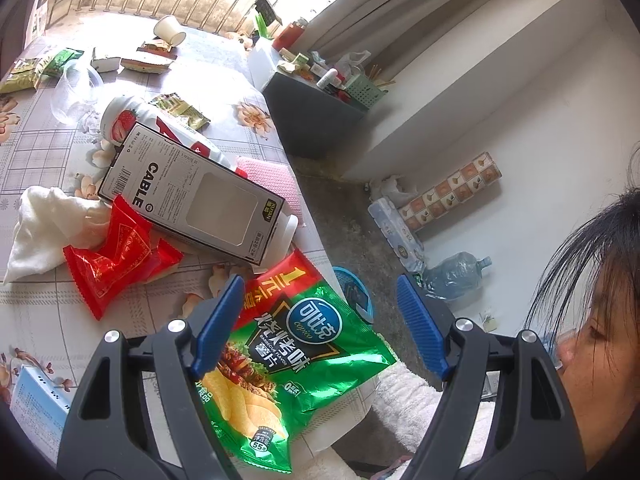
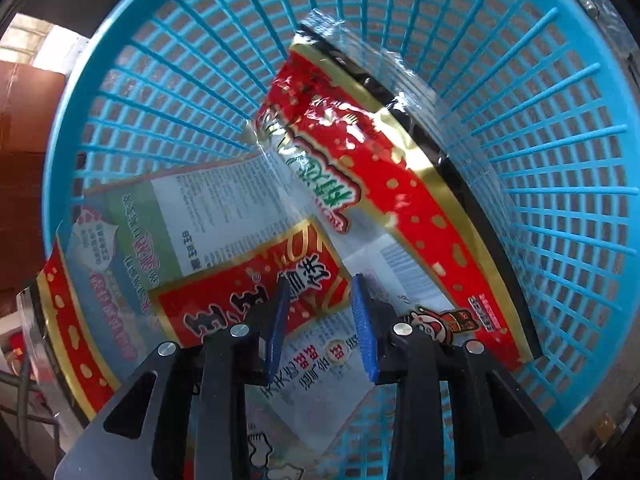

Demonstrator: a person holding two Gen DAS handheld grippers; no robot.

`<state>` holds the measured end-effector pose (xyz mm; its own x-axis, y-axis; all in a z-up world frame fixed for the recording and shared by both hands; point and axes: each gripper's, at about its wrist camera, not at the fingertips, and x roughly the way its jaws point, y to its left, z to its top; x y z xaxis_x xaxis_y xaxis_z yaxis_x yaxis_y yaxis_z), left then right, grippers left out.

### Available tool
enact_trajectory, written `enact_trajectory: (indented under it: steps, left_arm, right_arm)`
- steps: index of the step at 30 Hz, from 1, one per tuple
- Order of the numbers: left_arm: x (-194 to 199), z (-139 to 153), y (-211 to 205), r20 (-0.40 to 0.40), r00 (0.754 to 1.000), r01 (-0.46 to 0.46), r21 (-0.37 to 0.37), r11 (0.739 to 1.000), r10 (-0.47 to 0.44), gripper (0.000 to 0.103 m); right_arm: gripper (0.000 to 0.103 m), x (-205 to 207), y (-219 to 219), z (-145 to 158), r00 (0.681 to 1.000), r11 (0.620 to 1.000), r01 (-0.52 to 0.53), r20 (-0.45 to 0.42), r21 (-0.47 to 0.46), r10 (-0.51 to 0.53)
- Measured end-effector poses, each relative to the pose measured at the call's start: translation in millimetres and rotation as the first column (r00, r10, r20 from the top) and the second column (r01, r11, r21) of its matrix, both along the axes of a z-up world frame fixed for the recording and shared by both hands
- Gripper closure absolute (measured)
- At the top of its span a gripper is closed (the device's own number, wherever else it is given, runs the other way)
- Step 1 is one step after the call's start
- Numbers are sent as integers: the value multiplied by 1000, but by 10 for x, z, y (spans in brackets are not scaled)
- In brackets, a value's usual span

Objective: Collect trash
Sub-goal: 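Lower the held rice cracker bag into the blue basket and open the right tool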

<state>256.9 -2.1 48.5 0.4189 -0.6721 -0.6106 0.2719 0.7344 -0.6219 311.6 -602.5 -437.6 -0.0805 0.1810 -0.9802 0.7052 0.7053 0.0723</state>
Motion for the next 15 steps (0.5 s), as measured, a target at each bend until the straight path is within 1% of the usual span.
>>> enact_trajectory:
  steps: [2, 3, 5, 6, 8, 9, 11, 13, 15]
  left_arm:
    - [13, -13, 36, -4, 1000, -14, 18, 1000, 14, 29]
    - [24, -20, 51, -7, 1000, -21, 24, 999, 21, 29]
    - [51, -54, 94, -19, 999, -36, 27, 999, 37, 29]
    - [61, -70, 115, -26, 999, -42, 24, 999, 43, 29]
    - [68, -95, 144, -32, 998, -49, 20, 999, 49, 29]
    - [70, -98, 154, -33, 998, -51, 20, 999, 51, 29]
    - [50, -75, 173, -30, 998, -48, 13, 999, 49, 29]
    - [5, -31, 201, -17, 999, -47, 11, 999, 47, 29]
    - [-51, 18, 246, -5, 999, -50, 2, 999, 50, 29]
  right_arm:
    - [74, 120, -92, -229, 999, 1000, 4, -53, 24, -3]
    - [76, 150, -126, -327, 997, 999, 22, -73, 50, -18]
    - [76, 176, -144, -496, 992, 993, 51, -124, 105, -38]
    - [76, 195, -136, -542, 990, 994, 39, -136, 100, -25]
    - [76, 224, -117, -570, 986, 999, -28, -162, 38, 34]
    - [76, 228, -111, -549, 987, 999, -40, -157, 19, 43]
    - [76, 209, -169, -376, 996, 1000, -11, -91, 4, 11]
    - [74, 167, -225, -82, 1000, 1000, 14, 18, 1, -14]
    - [69, 69, -251, 263, 994, 1000, 26, 110, -14, -24]
